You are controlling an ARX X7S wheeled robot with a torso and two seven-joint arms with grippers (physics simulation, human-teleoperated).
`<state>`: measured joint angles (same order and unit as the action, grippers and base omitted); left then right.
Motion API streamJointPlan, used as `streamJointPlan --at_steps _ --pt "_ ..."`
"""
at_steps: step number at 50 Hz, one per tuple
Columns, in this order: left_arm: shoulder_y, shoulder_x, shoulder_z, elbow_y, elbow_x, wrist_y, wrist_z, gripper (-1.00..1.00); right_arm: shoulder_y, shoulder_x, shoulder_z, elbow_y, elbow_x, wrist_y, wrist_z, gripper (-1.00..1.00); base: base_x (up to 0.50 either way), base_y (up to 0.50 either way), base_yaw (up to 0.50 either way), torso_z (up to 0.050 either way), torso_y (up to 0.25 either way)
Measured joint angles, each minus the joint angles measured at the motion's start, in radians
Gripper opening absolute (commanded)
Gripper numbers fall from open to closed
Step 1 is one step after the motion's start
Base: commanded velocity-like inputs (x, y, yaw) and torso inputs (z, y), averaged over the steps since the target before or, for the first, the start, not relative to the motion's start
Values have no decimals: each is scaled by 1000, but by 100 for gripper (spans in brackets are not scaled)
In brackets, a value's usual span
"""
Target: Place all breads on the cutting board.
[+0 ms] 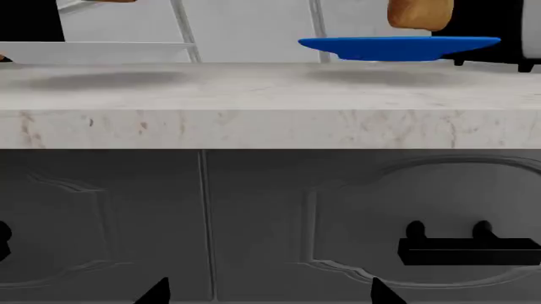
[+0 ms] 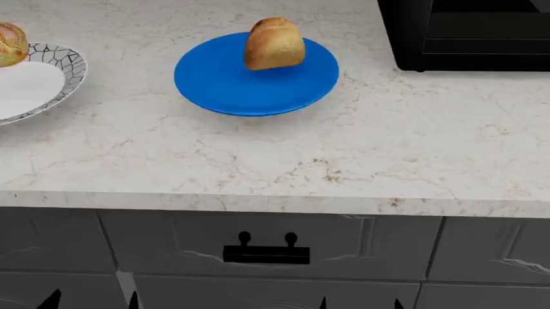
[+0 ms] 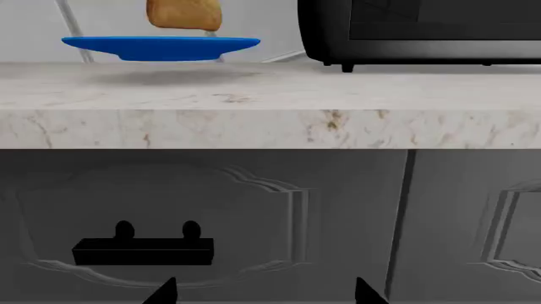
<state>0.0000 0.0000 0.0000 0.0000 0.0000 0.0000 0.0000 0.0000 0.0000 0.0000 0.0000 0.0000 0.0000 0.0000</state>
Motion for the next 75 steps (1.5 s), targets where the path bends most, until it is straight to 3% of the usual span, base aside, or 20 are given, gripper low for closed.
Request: streamJointPlan --at_steps 15,39,53,62,75 --pt "-1 -30 42 2 -23 3 -41 100 -2 27 -27 7 31 -12 32 100 0 0 0 0 0" --pt "-13 -68 85 -19 -72 10 -90 100 -2 69 -86 10 69 -12 79 100 -282 18 0 0 0" --pt "-24 -89 114 9 -49 -36 -136 100 -3 93 -109 -19 86 9 95 100 0 0 0 48 18" --pt "-37 -112 132 148 -58 -188 -143 100 10 127 -107 -166 80 160 128 100 0 0 0 50 20" --pt "-180 -147 125 488 -115 -643 -136 100 157 166 -78 -500 124 611 159 100 0 0 0 50 20"
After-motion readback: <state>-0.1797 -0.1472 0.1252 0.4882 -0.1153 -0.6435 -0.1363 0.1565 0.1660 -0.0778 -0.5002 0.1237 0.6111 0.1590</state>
